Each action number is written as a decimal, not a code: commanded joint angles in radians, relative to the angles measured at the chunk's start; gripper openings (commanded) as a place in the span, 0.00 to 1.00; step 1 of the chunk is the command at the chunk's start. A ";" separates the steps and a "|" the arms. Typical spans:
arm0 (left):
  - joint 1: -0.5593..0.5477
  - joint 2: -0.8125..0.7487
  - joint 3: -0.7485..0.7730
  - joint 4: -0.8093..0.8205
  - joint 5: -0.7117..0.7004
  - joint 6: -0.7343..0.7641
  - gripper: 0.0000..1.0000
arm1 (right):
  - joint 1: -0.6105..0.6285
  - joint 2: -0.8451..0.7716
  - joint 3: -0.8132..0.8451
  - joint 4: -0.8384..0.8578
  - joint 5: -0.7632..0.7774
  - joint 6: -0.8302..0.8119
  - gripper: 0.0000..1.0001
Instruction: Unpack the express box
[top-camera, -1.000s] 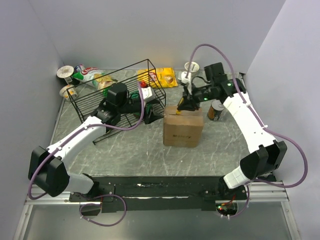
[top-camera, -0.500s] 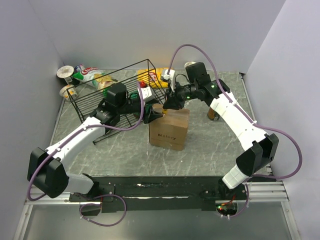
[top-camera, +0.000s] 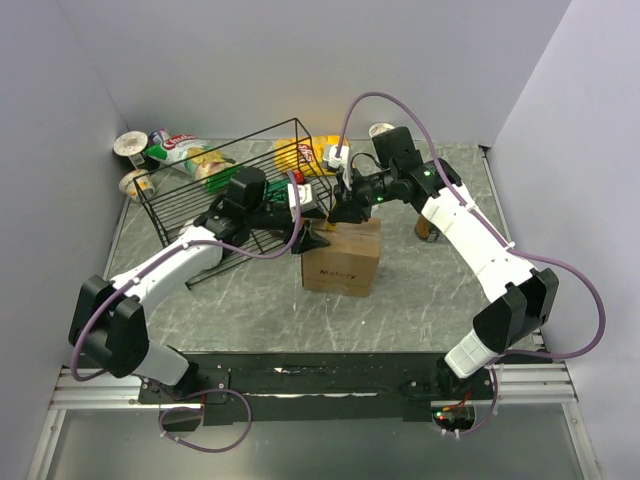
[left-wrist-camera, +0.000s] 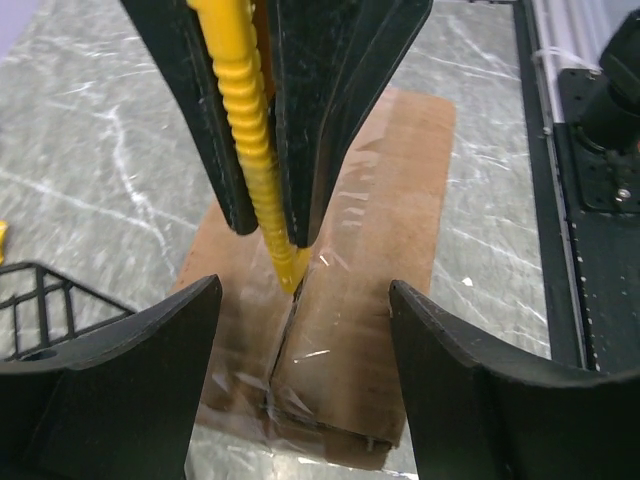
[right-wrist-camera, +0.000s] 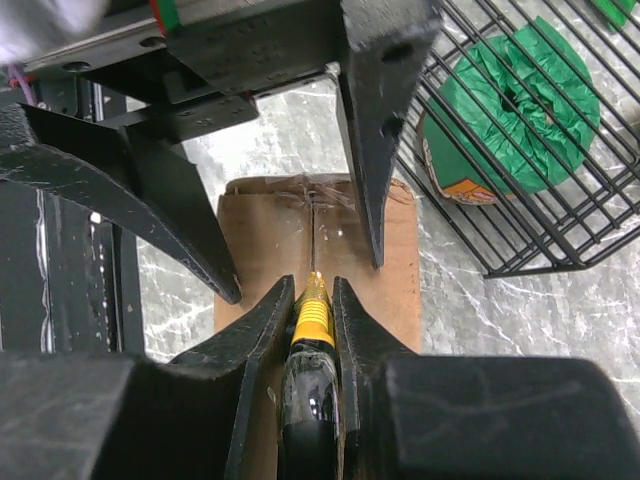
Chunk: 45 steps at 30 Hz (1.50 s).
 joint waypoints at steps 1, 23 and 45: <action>0.008 0.059 -0.003 -0.100 0.023 0.068 0.72 | -0.003 -0.015 0.022 -0.052 -0.021 -0.056 0.00; 0.030 0.157 0.032 -0.177 0.029 0.078 0.65 | -0.166 -0.058 0.044 -0.221 -0.091 -0.176 0.00; 0.030 0.208 0.064 -0.173 -0.033 0.008 0.62 | -0.162 -0.145 -0.015 -0.241 0.094 -0.031 0.00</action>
